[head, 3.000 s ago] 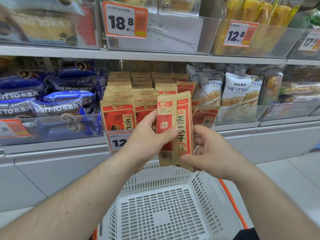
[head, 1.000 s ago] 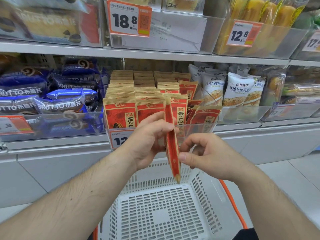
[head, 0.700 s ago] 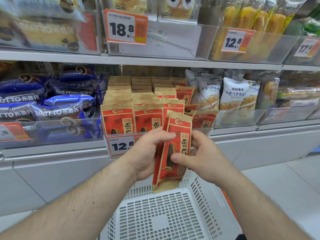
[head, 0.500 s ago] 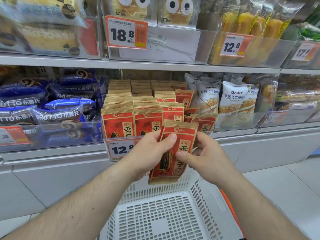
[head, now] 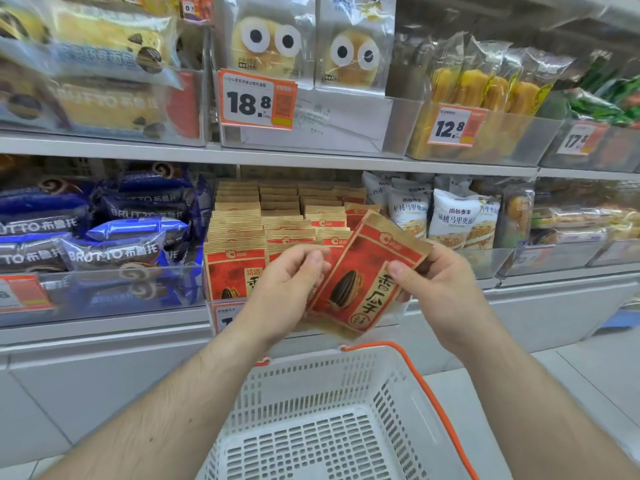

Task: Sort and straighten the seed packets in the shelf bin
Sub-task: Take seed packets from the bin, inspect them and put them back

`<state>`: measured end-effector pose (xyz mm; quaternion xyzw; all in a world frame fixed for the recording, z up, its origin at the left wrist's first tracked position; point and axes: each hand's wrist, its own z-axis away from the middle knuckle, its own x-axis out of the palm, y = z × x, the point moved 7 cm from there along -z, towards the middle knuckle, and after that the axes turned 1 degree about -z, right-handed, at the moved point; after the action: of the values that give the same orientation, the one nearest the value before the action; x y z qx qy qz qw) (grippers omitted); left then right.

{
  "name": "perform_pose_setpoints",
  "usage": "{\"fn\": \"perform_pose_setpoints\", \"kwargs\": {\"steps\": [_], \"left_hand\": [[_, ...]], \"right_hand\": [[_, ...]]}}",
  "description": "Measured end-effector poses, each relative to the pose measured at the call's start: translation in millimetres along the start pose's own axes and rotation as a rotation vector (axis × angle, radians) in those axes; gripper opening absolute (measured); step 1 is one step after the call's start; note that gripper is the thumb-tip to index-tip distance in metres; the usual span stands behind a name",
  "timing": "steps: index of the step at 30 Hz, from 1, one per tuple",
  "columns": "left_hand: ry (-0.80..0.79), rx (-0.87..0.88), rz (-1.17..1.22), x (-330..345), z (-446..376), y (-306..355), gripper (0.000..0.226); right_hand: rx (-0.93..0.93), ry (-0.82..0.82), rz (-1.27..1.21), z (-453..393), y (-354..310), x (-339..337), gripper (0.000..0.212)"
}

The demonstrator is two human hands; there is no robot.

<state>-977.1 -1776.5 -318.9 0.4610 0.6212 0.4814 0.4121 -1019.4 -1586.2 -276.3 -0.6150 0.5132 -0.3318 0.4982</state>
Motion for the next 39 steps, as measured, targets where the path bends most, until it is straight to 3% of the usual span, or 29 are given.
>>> {"fn": "perform_pose_setpoints", "kwargs": {"steps": [2,5,14,25,31,34,39], "left_hand": [[0.128,0.019,-0.019,-16.0,-5.6,5.9,0.024],[0.186,-0.052,-0.021,-26.6,-11.0,2.9,0.020],[0.201,-0.106,-0.013,-27.9,-14.2,-5.8,0.017],[0.212,-0.100,-0.082,-26.6,-16.4,-11.5,0.026],[0.210,-0.076,-0.149,-20.0,-16.8,-12.1,0.028],[0.203,-0.063,-0.171,-17.5,-17.5,-12.9,0.025],[0.201,-0.049,-0.230,-17.2,-19.7,-13.2,0.023]], "right_hand": [[-0.054,0.010,0.044,-18.0,-20.5,-9.4,0.018],[-0.096,-0.046,0.152,-42.0,-44.3,-9.6,0.018],[-0.094,-0.209,0.409,-81.0,-44.8,16.6,0.019],[-0.008,-0.256,0.675,-97.1,-15.4,13.8,0.013],[0.142,-0.425,0.862,-99.9,4.8,23.7,0.011],[0.085,-0.410,0.890,-109.6,-4.1,28.6,0.027],[-0.013,-0.521,1.109,-111.0,-0.8,51.4,0.008]]}}
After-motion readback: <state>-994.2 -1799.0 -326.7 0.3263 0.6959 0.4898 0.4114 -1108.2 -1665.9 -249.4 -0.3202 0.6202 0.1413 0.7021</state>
